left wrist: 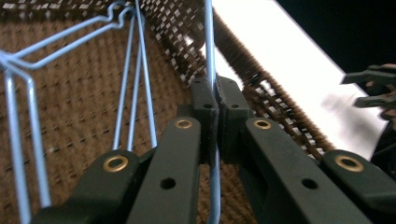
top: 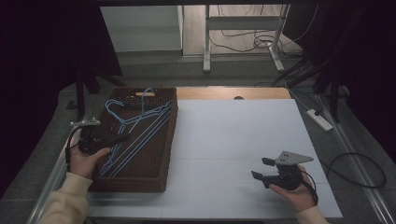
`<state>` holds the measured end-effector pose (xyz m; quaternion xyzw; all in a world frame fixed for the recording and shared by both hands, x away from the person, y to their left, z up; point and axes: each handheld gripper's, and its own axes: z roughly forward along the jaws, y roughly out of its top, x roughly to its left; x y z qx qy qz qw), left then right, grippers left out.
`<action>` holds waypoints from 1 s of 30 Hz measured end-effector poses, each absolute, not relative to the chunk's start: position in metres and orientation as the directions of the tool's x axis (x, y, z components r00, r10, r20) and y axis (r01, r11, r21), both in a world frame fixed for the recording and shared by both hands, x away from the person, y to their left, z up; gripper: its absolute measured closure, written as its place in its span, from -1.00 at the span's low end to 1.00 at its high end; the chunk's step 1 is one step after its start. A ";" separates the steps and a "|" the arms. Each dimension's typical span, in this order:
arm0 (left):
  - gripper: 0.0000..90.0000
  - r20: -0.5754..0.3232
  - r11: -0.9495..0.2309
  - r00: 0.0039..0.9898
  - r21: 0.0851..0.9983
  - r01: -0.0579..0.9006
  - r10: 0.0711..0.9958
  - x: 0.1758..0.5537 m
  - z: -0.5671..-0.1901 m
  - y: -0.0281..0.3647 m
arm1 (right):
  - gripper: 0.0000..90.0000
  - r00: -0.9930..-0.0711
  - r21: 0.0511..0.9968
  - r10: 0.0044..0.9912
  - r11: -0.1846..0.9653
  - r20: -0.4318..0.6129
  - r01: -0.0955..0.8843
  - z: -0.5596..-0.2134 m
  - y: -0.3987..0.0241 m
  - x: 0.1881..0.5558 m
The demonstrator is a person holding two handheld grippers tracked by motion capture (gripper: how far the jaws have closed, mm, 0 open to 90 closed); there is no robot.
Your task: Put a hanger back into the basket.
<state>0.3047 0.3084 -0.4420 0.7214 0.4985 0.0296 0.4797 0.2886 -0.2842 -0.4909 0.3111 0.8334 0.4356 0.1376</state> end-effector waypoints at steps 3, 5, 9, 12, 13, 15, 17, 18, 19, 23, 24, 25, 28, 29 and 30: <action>0.94 -0.435 -0.046 0.498 0.717 0.696 0.750 0.307 -0.443 0.308 | -0.31 -0.769 0.811 0.638 0.428 0.041 0.398 -0.491 -0.284 0.289; 0.94 -0.427 -0.055 0.492 0.711 0.702 0.758 0.308 -0.443 0.308 | -0.31 -0.769 0.811 0.638 0.428 0.041 0.399 -0.491 -0.284 0.289; 0.93 -0.418 -0.072 0.471 0.684 0.726 0.777 0.311 -0.444 0.306 | -0.31 -0.769 0.811 0.638 0.428 0.041 0.399 -0.491 -0.284 0.288; 0.93 -0.393 -0.093 0.449 0.661 0.744 0.803 0.313 -0.445 0.304 | -0.31 -0.770 0.810 0.637 0.430 0.040 0.398 -0.491 -0.284 0.288; 0.93 -0.390 -0.096 0.438 0.648 0.755 0.810 0.314 -0.445 0.303 | -0.31 -0.769 0.810 0.637 0.430 0.040 0.398 -0.491 -0.284 0.288; 0.93 -0.373 -0.106 0.416 0.626 0.773 0.830 0.316 -0.447 0.302 | -0.31 -0.769 0.810 0.638 0.431 0.040 0.399 -0.491 -0.284 0.288; 0.92 -0.360 -0.109 0.393 0.604 0.789 0.846 0.319 -0.448 0.300 | -0.31 -0.770 0.810 0.637 0.431 0.040 0.399 -0.491 -0.284 0.288; 0.92 -0.355 -0.108 0.382 0.596 0.796 0.854 0.320 -0.449 0.300 | -0.31 -0.770 0.810 0.637 0.431 0.040 0.398 -0.491 -0.284 0.288; 0.92 -0.350 -0.110 0.372 0.585 0.803 0.860 0.321 -0.449 0.300 | -0.31 -0.770 0.810 0.636 0.431 0.040 0.398 -0.491 -0.284 0.288; 0.85 -0.318 -0.104 0.346 0.586 0.804 0.883 0.321 -0.449 0.300 | -0.31 -0.771 0.810 0.635 0.431 0.041 0.397 -0.491 -0.284 0.288; 0.71 -0.295 -0.111 0.341 0.589 0.801 0.892 0.321 -0.448 0.299 | -0.31 -0.771 0.810 0.635 0.431 0.040 0.397 -0.491 -0.284 0.288; 0.58 -0.276 -0.117 0.334 0.587 0.801 0.901 0.321 -0.448 0.298 | -0.31 -0.772 0.810 0.635 0.432 0.040 0.398 -0.491 -0.284 0.288; 0.33 -0.243 -0.119 0.326 0.606 0.786 0.913 0.321 -0.448 0.297 | -0.31 -0.772 0.811 0.635 0.431 0.039 0.396 -0.491 -0.284 0.287; 0.18 -0.240 -0.119 0.332 0.620 0.775 0.912 0.320 -0.448 0.297 | -0.31 -0.772 0.811 0.635 0.431 0.039 0.395 -0.490 -0.284 0.287; 0.14 -0.236 -0.121 0.337 0.630 0.767 0.911 0.319 -0.447 0.296 | -0.31 -0.771 0.811 0.635 0.430 0.039 0.396 -0.491 -0.284 0.287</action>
